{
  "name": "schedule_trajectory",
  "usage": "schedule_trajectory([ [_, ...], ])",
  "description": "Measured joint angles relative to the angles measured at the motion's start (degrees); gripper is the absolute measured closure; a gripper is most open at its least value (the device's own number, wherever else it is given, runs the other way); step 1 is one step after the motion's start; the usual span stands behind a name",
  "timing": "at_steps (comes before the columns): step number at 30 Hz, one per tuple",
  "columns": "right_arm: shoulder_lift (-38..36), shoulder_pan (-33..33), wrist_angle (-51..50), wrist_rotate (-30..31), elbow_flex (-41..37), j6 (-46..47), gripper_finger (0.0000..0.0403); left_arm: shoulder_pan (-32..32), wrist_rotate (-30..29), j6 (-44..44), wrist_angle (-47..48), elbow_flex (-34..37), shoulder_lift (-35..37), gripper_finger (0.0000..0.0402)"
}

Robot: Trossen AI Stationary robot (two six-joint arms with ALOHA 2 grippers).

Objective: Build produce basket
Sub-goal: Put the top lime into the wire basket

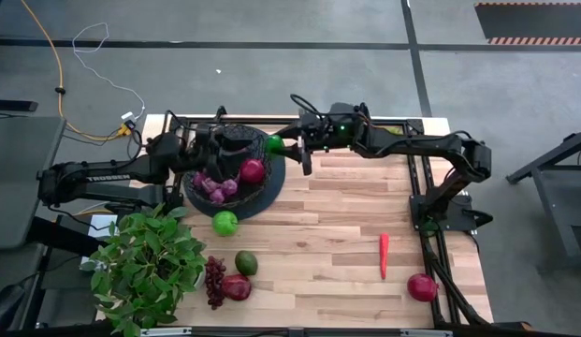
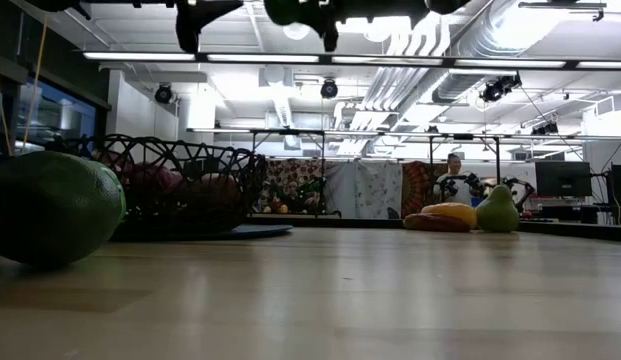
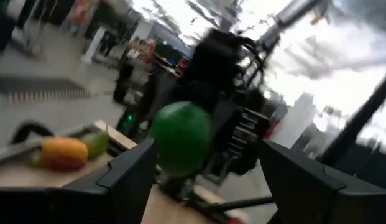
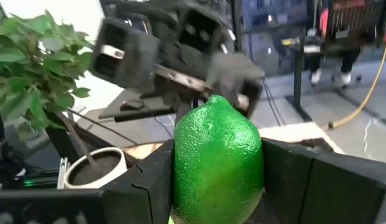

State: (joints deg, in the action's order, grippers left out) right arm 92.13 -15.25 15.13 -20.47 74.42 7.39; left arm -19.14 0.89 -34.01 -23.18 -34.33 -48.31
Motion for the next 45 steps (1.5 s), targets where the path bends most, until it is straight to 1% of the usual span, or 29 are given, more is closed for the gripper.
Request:
schedule_trajectory([
  [3, -0.54, 0.67, -0.57, 0.03, 0.5, -3.42, 0.0226, -0.13, -0.25, -10.71, 0.24, 0.0, -0.25, 0.0131],
  [6, -0.65, 1.42, -0.63, 0.0, 1.47, -2.96, 0.0226, -0.13, 2.06, -19.82, 1.44, 0.0, -1.56, 0.0131],
  [7, -0.67, 1.63, -0.63, -0.04, 1.72, -1.73, 0.0226, -0.01, 3.04, -20.43, 1.28, 0.0, -2.2, 0.0131],
  [9, -0.69, 1.85, -0.57, -0.09, 1.97, 0.78, 0.0226, 0.76, 4.07, -18.37, 0.65, 0.0, -3.36, 0.0131],
  [14, -0.69, 1.98, -0.77, -0.12, 2.02, 7.3, 0.0226, 2.85, 2.26, -8.23, -3.27, 0.0, -6.42, 0.0131],
  [18, -0.69, 1.98, -1.25, -2.37, 2.02, 7.93, 0.0226, 3.63, -0.65, -4.57, -4.23, -0.02, -7.08, 0.0131],
  [19, -0.69, 1.98, -1.06, -2.59, 2.02, 9.3, 0.0226, 3.76, -0.92, -2.57, -4.21, -0.02, -7.08, 0.0131],
  [23, -0.69, 1.98, -0.33, -2.73, 2.02, 19.37, 0.0226, 5.5, -2.27, 10.14, -4.04, -0.02, -7.04, 0.0131],
  [28, -0.69, 1.98, -0.49, -2.73, 2.02, 29.23, 0.0226, 8.35, -7.09, 25.95, -4.07, -0.02, -7.04, 0.0131],
  [32, -0.69, 2.0, -1.38, -2.71, 2.02, 28.81, 0.0226, 10.08, -9.9, 32.82, -4.09, -0.02, -7.04, 0.0131],
  [34, -0.69, 2.14, -1.43, -2.7, 2.04, 30.63, 0.0226, 10.78, -11.79, 35.95, -4.11, -0.02, -7.04, 0.0131],
  [37, -0.69, 2.15, -2.86, -2.7, 2.04, 35.67, 0.0226, 12.32, -15.95, 42.92, -4.04, -0.61, -7.06, 0.0131],
  [40, -0.69, 2.15, -3.3, -2.41, 2.04, 43.52, 0.0226, 13.9, -19.25, 52.36, -4.3, -2.54, -7.55, 0.0131],
  [43, -0.69, 2.17, -3.34, 0.51, 2.04, 50.12, 0.0226, 15.01, -20.66, 59.83, -4.0, -4.39, -9.22, 0.0131],
  [45, -0.69, 2.17, -3.32, 1.85, 2.04, 51.02, 0.0226, 15.43, -20.09, 61.79, -4.03, -5.83, -10.93, 0.0131],
])
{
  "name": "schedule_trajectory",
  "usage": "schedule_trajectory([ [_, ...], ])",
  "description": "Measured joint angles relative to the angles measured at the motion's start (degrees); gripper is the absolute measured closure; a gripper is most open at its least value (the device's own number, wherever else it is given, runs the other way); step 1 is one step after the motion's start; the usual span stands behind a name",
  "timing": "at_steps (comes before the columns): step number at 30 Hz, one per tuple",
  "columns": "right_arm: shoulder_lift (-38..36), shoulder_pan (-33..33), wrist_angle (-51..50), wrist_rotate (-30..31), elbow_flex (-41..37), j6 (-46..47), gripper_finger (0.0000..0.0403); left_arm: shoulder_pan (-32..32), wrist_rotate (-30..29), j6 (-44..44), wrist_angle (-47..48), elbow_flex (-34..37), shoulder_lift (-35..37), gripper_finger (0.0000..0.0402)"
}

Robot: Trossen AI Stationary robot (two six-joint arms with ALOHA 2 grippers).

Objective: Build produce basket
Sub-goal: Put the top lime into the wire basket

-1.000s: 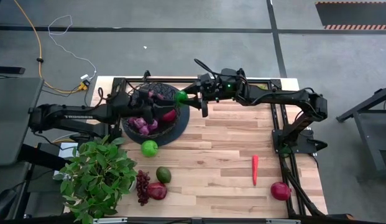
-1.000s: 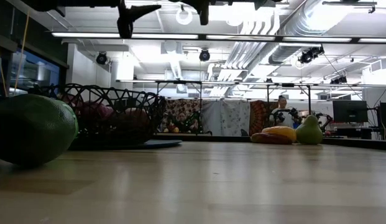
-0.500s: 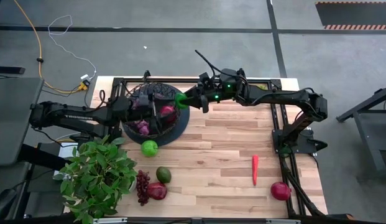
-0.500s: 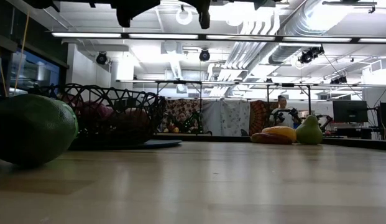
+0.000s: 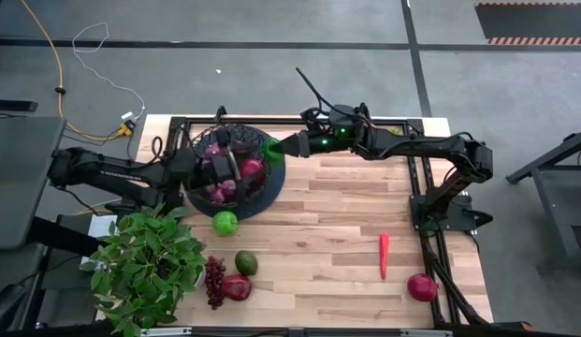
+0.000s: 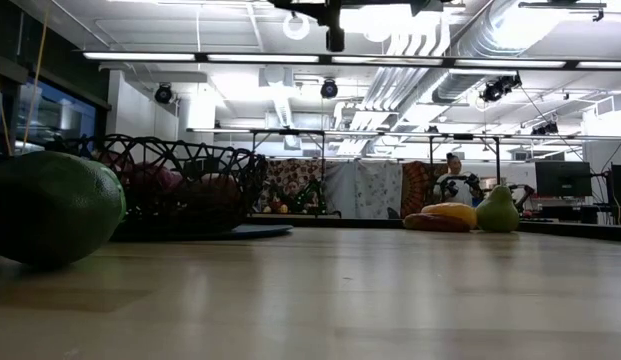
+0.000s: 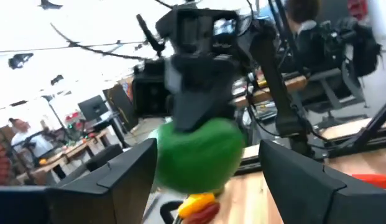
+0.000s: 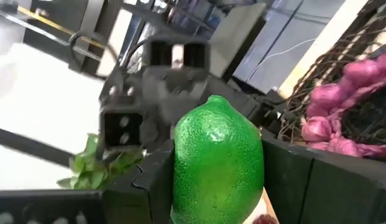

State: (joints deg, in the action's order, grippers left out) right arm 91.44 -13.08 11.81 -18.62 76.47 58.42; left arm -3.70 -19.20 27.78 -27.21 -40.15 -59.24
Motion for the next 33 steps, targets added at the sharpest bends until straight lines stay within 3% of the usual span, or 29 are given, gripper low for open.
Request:
schedule_trajectory([
  [4, 0.0, 0.1, -0.67, 0.76, 0.0, 0.85, 0.0226, 0.39, -1.49, 0.53, 0.98, -1.97, -3.28, 0.0131],
  [13, 0.11, 0.79, -2.79, 3.43, 0.01, 0.53, 0.0226, 1.06, -14.99, 0.26, 0.29, -3.71, -5.83, 0.013],
  [22, 0.04, 0.98, -3.79, 2.26, 0.02, -0.35, 0.0226, 1.49, -11.22, -2.78, 0.95, -3.73, -6.4, 0.013],
  [33, 0.07, 1.03, -4.26, 2.28, 0.02, -0.38, 0.0226, 2.01, -11.2, -4.94, 1.32, -3.73, -6.47, 0.0115],
])
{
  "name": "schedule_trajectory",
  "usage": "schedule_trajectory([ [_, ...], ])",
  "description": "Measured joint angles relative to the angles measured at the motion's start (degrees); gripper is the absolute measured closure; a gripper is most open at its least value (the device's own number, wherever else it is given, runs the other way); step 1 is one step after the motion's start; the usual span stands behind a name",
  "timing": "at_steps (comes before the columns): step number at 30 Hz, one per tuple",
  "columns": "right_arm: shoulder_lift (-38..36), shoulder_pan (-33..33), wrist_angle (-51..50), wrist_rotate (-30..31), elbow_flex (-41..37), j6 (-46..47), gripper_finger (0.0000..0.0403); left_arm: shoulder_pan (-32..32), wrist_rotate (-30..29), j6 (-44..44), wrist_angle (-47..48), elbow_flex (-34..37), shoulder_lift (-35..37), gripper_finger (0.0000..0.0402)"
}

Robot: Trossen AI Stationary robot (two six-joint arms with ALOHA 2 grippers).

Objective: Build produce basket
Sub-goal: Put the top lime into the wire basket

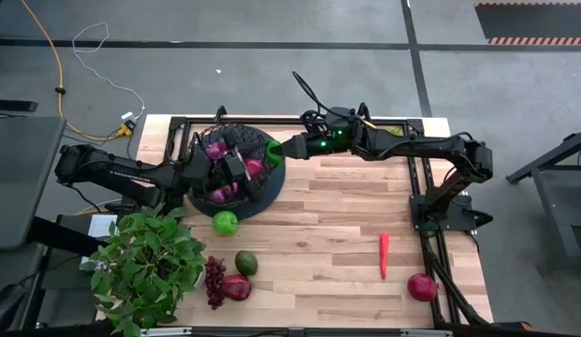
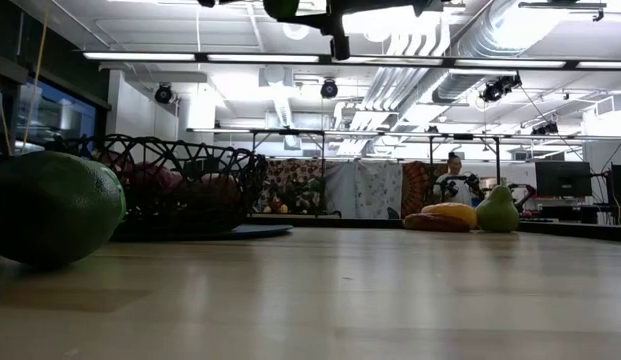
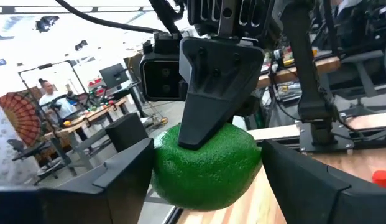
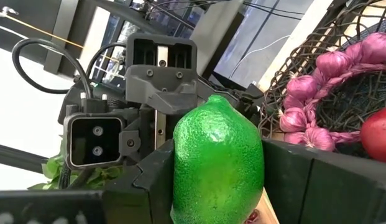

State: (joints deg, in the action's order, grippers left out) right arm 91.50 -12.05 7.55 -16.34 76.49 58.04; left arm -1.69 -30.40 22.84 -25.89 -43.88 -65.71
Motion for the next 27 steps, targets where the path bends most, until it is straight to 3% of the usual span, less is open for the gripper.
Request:
schedule_trajectory([
  [8, 0.07, 0.07, -0.53, -0.15, -0.07, 0.0, 0.0226, -0.39, 5.06, -1.68, 2.12, -0.09, 0.07, 0.0073],
  [27, 0.11, 0.61, 0.2, 0.46, -0.07, 0.0, 0.0226, -0.24, 2.02, -1.78, 1.38, -0.09, -0.09, 0.0058],
])
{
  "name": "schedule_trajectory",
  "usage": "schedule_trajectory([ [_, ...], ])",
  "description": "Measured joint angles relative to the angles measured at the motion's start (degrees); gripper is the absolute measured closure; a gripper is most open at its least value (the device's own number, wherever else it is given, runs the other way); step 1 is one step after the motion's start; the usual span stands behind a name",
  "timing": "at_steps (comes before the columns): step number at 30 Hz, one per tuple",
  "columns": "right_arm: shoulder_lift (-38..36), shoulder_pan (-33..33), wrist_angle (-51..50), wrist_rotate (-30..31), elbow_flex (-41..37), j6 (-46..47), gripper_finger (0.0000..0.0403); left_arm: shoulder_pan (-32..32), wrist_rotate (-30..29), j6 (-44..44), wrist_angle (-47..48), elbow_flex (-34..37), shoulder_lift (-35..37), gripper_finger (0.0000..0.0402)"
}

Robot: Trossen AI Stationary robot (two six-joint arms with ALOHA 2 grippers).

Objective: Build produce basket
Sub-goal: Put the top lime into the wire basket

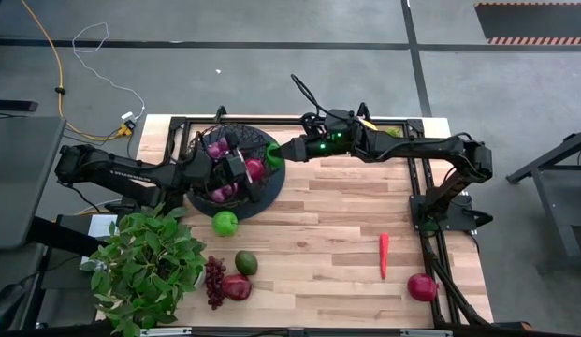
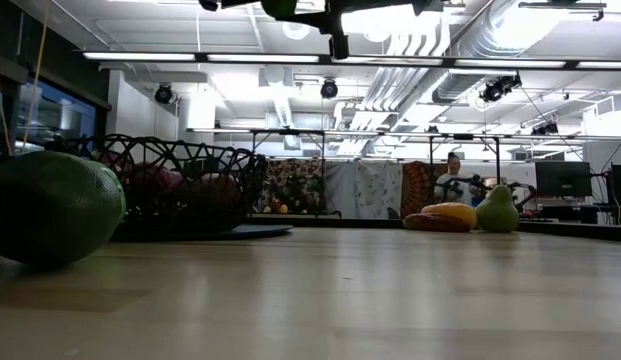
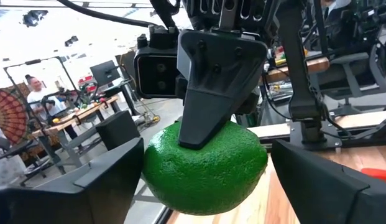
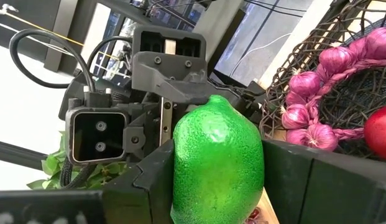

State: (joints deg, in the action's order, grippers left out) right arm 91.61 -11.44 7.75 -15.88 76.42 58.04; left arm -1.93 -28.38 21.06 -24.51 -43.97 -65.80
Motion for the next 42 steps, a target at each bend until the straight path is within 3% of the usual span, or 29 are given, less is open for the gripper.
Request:
schedule_trajectory([
  [8, -0.02, 0.0, 0.17, -0.09, 0.02, 0.14, 0.0226, 0.0, 0.85, -0.07, 0.53, -0.63, -0.04, 0.0004],
  [29, -0.11, 1.81, 1.65, -0.84, 0.02, -4.35, 0.0226, -0.35, 3.31, -6.1, -0.52, -0.68, -0.39, 0.0005],
  [42, -0.13, 2.12, 3.47, -0.94, 0.13, -2.6, 0.0226, 0.13, 3.71, 0.07, -2.47, -0.68, -0.33, 0.0005],
])
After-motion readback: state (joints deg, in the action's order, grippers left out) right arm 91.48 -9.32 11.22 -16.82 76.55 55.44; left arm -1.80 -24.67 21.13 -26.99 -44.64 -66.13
